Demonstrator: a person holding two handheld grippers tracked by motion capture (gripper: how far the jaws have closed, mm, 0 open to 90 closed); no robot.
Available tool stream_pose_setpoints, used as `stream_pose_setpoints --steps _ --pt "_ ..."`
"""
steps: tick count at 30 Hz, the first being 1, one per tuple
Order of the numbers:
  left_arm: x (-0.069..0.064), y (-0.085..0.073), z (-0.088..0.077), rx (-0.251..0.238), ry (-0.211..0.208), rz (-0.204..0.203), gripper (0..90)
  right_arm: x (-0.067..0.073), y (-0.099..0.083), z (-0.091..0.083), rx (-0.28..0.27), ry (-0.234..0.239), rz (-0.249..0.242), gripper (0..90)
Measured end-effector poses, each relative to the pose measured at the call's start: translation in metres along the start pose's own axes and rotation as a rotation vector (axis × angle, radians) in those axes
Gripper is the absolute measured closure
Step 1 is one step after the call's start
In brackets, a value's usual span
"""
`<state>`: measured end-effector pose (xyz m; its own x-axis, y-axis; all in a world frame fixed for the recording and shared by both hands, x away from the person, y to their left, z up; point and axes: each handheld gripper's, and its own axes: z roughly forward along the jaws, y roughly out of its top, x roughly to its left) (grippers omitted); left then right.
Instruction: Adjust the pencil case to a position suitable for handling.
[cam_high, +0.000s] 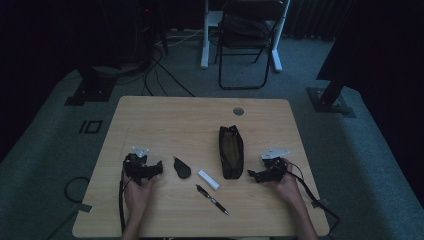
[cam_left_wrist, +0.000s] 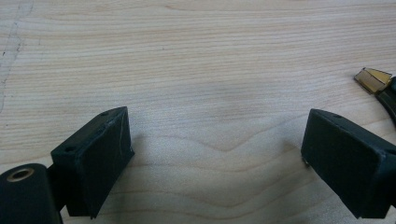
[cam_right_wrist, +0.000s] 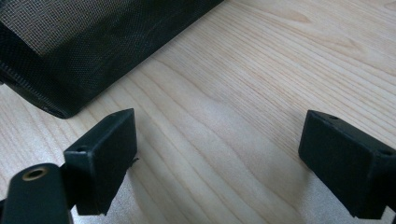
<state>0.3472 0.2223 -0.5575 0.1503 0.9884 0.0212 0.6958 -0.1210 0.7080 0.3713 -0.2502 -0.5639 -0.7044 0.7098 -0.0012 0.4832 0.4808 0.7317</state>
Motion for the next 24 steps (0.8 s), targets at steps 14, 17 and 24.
stream_pose_setpoints --steps 14,17,24 --pt "-0.001 0.001 0.001 -0.001 0.027 -0.028 8.8 0.010 0.001 -0.006 0.019 -0.061 0.044 22.0" --pt "-0.001 0.001 0.001 -0.001 0.029 -0.031 8.8 0.015 0.005 -0.012 0.014 -0.113 0.033 26.1" --pt "-0.001 0.001 0.001 -0.001 0.029 -0.031 8.8 0.029 0.018 -0.026 -0.059 -0.152 0.040 27.4"
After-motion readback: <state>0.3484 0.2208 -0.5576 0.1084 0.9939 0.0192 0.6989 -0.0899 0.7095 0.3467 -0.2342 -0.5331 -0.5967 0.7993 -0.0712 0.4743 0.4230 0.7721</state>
